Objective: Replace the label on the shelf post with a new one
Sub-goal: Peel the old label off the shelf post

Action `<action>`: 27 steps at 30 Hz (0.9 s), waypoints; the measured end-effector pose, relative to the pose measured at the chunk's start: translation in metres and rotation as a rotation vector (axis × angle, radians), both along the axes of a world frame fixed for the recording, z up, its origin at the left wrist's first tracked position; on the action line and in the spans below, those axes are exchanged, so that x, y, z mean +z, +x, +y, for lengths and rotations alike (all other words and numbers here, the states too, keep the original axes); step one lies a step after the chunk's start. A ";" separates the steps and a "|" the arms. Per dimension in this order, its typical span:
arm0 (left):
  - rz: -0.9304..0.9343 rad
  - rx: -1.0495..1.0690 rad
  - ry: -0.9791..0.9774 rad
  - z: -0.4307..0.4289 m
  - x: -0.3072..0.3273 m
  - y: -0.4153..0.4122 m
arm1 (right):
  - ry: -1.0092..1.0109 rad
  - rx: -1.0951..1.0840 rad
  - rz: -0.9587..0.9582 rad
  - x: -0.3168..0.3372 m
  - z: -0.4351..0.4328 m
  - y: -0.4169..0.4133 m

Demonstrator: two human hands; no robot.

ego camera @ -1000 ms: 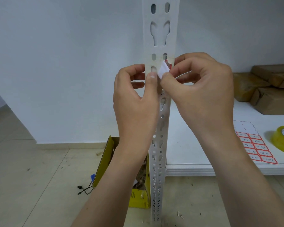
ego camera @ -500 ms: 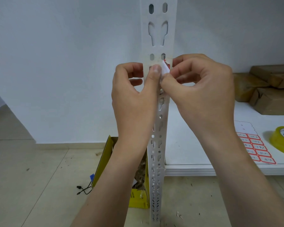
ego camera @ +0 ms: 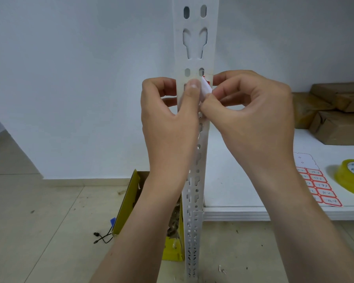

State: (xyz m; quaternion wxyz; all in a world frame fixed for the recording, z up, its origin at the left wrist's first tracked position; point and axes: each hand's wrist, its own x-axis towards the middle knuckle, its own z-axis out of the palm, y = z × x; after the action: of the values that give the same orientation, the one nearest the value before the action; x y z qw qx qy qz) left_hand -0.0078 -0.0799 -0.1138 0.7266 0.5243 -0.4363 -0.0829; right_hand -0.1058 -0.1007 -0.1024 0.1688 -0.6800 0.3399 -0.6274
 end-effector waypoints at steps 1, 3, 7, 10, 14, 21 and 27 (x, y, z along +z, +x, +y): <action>0.002 -0.001 0.001 0.000 0.001 0.000 | -0.001 0.001 0.005 0.000 0.000 0.000; 0.020 -0.017 -0.002 -0.001 0.002 0.000 | -0.009 0.002 0.006 0.000 0.000 -0.001; 0.029 -0.033 -0.002 -0.001 0.002 0.000 | -0.012 0.000 0.000 -0.001 -0.001 0.000; 0.053 -0.056 -0.002 -0.001 0.003 0.000 | -0.013 -0.012 -0.008 -0.001 -0.001 0.000; 0.033 -0.039 -0.009 -0.001 0.006 -0.001 | -0.014 -0.011 -0.005 0.000 0.000 0.000; 0.058 -0.077 -0.001 0.001 0.008 -0.004 | -0.005 -0.020 0.013 0.000 0.000 -0.003; 0.087 -0.086 -0.016 0.000 0.007 -0.005 | -0.003 -0.011 0.021 -0.001 0.000 -0.004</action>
State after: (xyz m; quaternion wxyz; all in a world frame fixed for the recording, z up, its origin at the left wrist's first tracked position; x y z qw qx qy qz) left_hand -0.0127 -0.0796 -0.1064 0.7448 0.4950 -0.4272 -0.1329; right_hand -0.1094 -0.1012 -0.1036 0.1605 -0.6850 0.3443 -0.6216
